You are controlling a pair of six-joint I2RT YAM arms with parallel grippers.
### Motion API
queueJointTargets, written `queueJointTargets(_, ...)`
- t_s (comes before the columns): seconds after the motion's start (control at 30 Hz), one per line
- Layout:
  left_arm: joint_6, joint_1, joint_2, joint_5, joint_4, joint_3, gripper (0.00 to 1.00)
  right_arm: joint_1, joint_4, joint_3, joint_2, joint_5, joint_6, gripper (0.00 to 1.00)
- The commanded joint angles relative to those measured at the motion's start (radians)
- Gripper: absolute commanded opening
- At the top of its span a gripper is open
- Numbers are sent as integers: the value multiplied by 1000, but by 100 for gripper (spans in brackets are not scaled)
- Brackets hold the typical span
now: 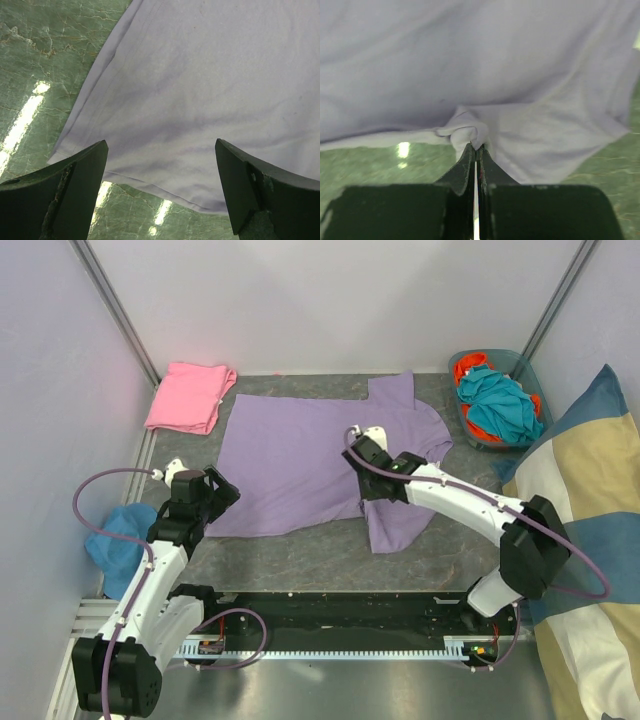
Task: Fold and stack the t-shirts
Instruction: Flatten out the tshirt
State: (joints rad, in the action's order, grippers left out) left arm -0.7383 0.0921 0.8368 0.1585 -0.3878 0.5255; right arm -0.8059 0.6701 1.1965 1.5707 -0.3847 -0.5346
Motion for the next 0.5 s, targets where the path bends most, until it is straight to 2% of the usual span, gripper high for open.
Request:
queueJointTargets(0.0, 30, 3, -5, 27, 17, 2, 96, 83, 28, 49, -21, -60, 105, 0)
queueJointTargets(0.37, 30, 1, -24, 33, 15, -18, 96, 131, -46, 311, 261, -56, 353, 0)
queueJointTargets(0.47, 30, 1, -31, 36, 7, -19, 96, 135, -44, 394, 339, -40, 375, 0)
